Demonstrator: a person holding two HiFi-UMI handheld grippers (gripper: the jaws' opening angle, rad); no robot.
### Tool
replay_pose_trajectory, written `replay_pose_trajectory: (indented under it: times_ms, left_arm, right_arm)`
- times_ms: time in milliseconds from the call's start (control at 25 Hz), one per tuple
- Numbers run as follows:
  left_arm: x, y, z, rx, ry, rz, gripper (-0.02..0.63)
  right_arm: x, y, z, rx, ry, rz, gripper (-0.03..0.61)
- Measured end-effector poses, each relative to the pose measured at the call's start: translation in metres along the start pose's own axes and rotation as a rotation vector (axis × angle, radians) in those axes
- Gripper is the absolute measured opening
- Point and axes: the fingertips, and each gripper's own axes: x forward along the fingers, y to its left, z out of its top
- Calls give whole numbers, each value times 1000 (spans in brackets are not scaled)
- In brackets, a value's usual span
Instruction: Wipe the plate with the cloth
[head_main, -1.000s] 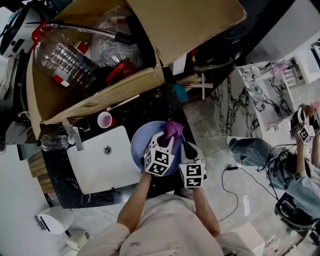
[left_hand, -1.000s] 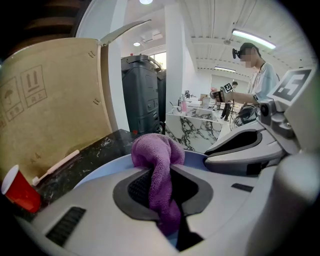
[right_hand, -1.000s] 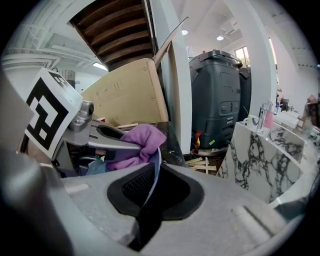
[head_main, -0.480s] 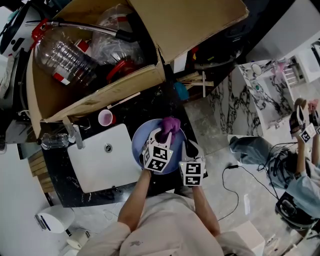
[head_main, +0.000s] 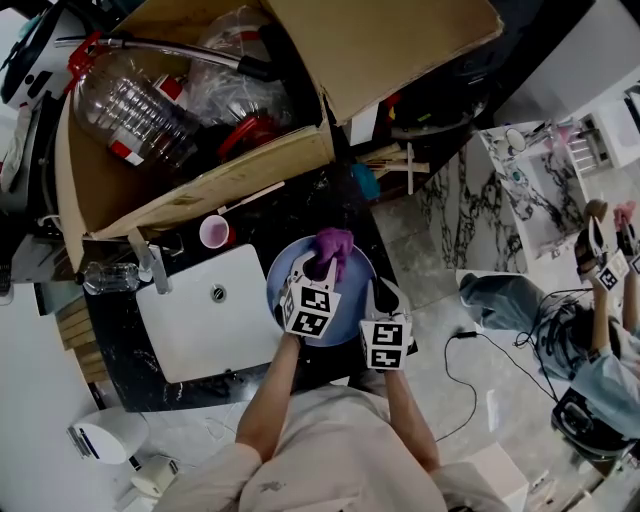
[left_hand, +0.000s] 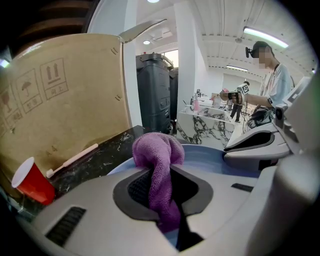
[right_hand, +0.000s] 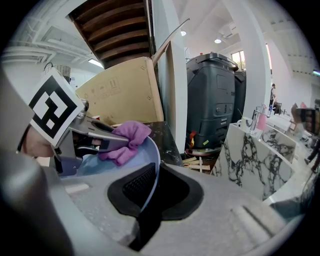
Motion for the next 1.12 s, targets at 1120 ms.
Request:
replay_pose_trajectory:
  times_ms: [1120]
  left_arm:
    - [-35,40,-21,-66,63,117,60]
  right_arm:
    - [0,-1,0,-11,23,-71,32]
